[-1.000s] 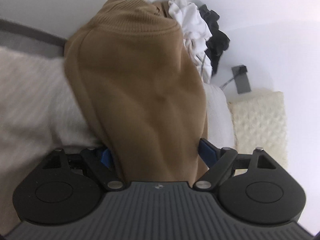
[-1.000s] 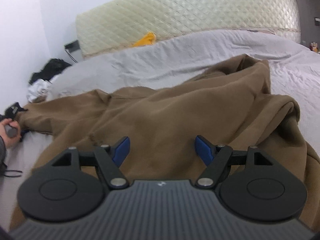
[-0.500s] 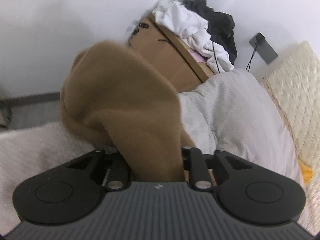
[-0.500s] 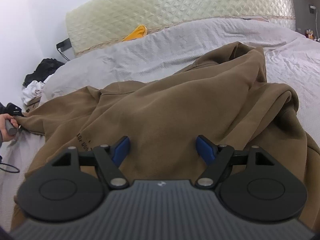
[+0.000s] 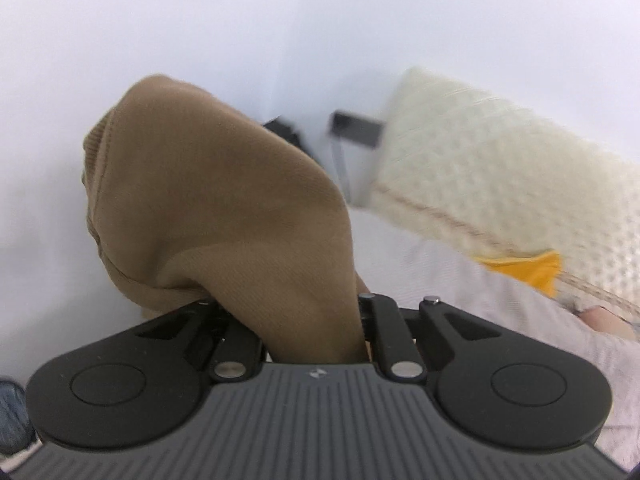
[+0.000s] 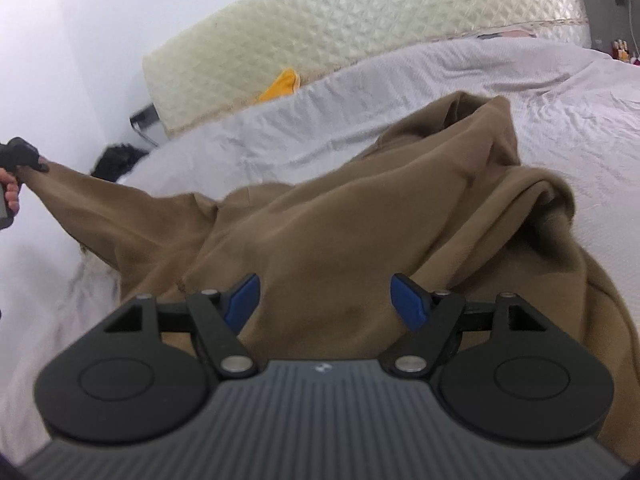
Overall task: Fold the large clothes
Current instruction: 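Lift the sleeve cuff up with the left gripper, then carry the cuff across the hoodie body and open the left gripper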
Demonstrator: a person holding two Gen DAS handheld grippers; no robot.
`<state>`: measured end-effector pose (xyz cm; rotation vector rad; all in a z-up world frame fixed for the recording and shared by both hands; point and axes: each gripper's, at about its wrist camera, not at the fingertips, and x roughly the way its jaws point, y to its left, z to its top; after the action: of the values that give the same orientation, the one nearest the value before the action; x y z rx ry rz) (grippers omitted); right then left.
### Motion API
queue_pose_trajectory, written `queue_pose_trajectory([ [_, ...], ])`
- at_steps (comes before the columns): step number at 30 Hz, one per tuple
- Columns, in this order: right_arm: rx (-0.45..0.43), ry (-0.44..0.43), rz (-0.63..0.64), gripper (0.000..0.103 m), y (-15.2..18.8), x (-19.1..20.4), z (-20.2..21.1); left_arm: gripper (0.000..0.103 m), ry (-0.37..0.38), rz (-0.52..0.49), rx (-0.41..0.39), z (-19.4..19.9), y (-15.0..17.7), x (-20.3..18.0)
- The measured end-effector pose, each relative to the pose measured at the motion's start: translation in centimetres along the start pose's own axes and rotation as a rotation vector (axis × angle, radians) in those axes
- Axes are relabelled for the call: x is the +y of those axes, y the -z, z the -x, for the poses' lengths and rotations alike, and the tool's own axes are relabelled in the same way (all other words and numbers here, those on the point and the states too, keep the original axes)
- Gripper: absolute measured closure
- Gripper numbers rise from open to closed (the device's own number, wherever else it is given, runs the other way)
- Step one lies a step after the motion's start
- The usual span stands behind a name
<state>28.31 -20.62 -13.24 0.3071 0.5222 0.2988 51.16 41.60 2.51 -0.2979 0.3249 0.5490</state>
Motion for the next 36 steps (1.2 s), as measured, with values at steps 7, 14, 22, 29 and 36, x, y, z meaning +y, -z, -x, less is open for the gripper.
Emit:
queue_pose_trajectory([
  [7,-0.106,-0.019,0.032,0.029,-1.7,-2.6,4.8,0.088,0.137,-0.249,-0.08,8.0,0.5,-11.4],
  [14,-0.169,-0.008,-0.052,0.028,-3.4,-6.6,6.8,0.088,0.287,-0.415,-0.083,13.3,5.5,-21.5],
  [22,-0.21,0.006,-0.178,0.028,-3.9,-11.3,8.0,0.088,0.459,-0.599,-0.04,18.2,15.4,-30.9],
  [29,-0.198,0.069,-0.261,0.027,-4.1,-14.6,7.8,0.088,0.597,-0.726,0.069,21.3,26.9,-35.9],
  [36,-0.209,0.064,-0.323,0.027,-3.9,-16.3,7.5,0.087,0.637,-0.816,0.187,20.8,35.5,-37.3],
])
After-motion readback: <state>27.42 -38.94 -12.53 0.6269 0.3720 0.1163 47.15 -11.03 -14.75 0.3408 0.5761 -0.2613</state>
